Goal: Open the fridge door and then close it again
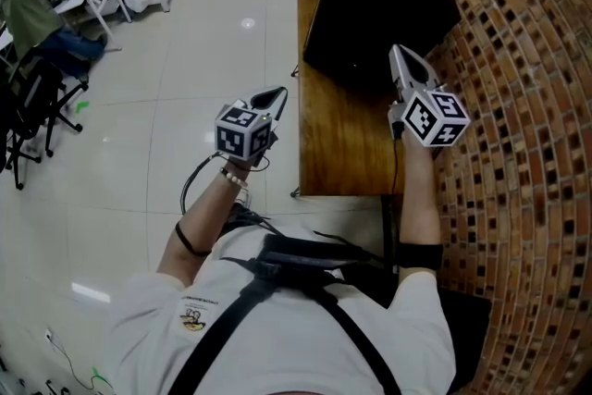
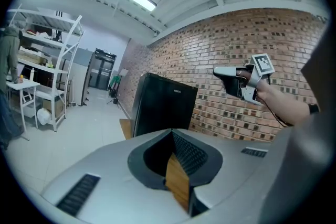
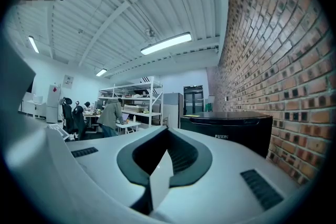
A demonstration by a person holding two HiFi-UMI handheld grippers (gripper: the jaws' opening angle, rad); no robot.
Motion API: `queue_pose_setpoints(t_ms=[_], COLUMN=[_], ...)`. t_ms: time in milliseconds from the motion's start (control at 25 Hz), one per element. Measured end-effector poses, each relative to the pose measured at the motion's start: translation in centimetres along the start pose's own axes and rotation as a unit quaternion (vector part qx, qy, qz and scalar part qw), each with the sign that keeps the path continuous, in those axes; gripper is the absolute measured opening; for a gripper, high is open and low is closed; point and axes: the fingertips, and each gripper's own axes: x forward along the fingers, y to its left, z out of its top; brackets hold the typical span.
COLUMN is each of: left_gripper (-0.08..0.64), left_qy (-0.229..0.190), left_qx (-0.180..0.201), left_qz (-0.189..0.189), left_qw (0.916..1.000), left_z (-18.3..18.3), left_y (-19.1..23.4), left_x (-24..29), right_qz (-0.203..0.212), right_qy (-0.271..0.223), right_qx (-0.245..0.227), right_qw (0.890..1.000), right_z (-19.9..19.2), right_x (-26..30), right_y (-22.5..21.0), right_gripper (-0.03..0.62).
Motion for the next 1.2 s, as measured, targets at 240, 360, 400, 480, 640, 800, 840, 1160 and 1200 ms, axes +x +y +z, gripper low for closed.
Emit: queue_pose_setpoints(t_ms=[240,360,400,480,640,800,840,1160,1200], left_gripper=[0.002,0.002,0.002,0.002,0.002,0.002,0.001,0.002,0.002], left_qy=[0.002,0.003,0.003,0.004,0.005,0.003,0.003,0.000,0.001], left_qx=[-0.005,-0.002,-0.001,-0.001,0.001,0.001,0.001,-0.007,-0.007], left_qz=[-0.005,-0.007,-0.008,-0.011,-0.014,-0.016,-0.016,-0.014,-0.014], left_qw=[1.0000,1.0000,1.0000,0.9999,0.9999,0.9999,0.9999,0.9999,0.9999], left_z=[-0.4,-0.4,-0.3,-0.4,-0.4,-0.3,-0.3,-0.5,-0.5], left_y=[-0.4,-0.5,-0.5,-0.7,-1.1,-1.1,-1.1,-0.9,-0.9], left_x=[0.3,0.5,0.6,0.7,0.9,0.9,0.9,0.8,0.7], right_qz=[0.000,0.000,0.000,-0.001,0.001,0.005,0.006,0.009,0.009], right_qy=[0.001,-0.001,-0.002,-0.002,-0.003,-0.005,-0.005,0.003,0.005], right_qx=[-0.003,-0.004,-0.003,-0.002,0.000,0.000,0.000,-0.009,-0.010], right_qw=[1.000,1.000,1.000,1.000,1.000,1.000,1.000,1.000,1.000], right_z=[0.1,0.4,0.4,0.4,0.3,0.4,0.5,0.1,0.0], right_x=[0.0,0.1,0.1,0.1,-0.1,0.0,0.0,0.4,0.4], right_y=[-0.2,-0.3,-0.3,-0.4,-0.4,-0.2,-0.1,-0.1,-0.2], right_gripper=[0.004,0.003,0.003,0.003,0.003,0.002,0.002,0.001,0.001])
